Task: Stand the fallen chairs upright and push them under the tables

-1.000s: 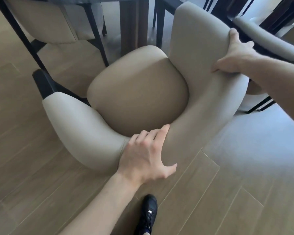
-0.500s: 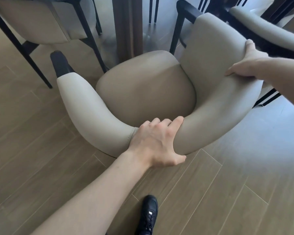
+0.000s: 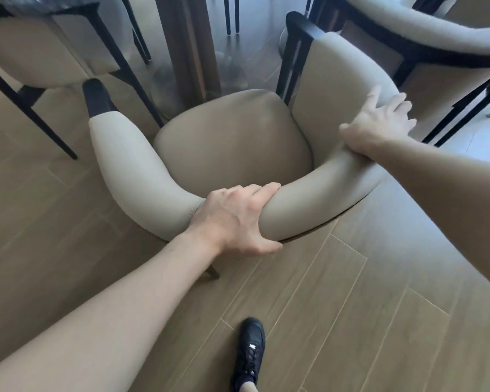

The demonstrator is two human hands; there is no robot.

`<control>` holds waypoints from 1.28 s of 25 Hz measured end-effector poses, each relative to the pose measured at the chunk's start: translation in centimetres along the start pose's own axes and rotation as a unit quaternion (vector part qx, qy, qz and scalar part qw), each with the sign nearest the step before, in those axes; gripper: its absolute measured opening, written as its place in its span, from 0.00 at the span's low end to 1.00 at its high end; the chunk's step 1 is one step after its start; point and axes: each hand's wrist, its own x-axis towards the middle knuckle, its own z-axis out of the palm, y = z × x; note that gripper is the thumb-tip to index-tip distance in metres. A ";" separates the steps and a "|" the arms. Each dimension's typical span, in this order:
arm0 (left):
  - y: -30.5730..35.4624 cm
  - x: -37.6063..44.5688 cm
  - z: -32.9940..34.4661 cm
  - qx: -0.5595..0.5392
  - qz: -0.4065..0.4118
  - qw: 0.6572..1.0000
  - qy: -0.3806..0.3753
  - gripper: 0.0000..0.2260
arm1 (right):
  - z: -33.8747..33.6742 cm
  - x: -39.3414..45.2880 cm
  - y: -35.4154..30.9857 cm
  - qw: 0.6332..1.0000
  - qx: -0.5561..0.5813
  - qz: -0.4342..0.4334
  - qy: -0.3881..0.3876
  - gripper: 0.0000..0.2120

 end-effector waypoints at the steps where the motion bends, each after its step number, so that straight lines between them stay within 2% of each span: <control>1: 0.1 -0.1 -0.1 0.003 -0.002 1.000 -0.004 0.43 | 0.2 -1.3 -0.1 0.999 -0.012 -0.040 0.002 0.36; 5: 0.6 -0.5 -0.3 0.032 -0.031 0.999 -0.010 0.44 | 0.2 -6.1 0.2 0.970 0.049 -0.237 0.003 0.22; 8: 0.8 -1.2 0.0 0.029 -0.099 0.995 -0.005 0.43 | 0.9 -9.2 0.7 0.949 0.071 -0.307 0.029 0.20; 10: 0.8 -2.1 0.5 0.050 -0.100 0.993 0.026 0.43 | 0.8 -10.5 1.3 0.943 0.063 -0.325 0.048 0.21; 13: 0.6 -2.7 1.1 0.082 -0.076 0.989 0.092 0.43 | 0.4 -10.7 2.4 0.921 0.038 -0.386 0.025 0.28; 16: -0.1 -2.7 2.0 0.104 -0.029 0.982 0.156 0.45 | 0.2 -10.4 3.7 0.888 0.018 -0.459 -0.014 0.42; 19: -1.1 -2.2 2.0 0.137 0.035 0.971 0.193 0.44 | -0.3 -8.8 4.5 0.844 -0.103 -0.527 0.004 0.48; 24: -2.1 -1.6 0.9 0.157 0.047 0.971 0.172 0.44 | -0.8 -6.7 3.0 0.827 -0.165 -0.537 -0.002 0.50; 32: -5.1 1.7 -0.7 0.173 0.042 0.971 0.157 0.43 | -0.6 -3.3 0.5 0.827 -0.130 -0.546 0.014 0.46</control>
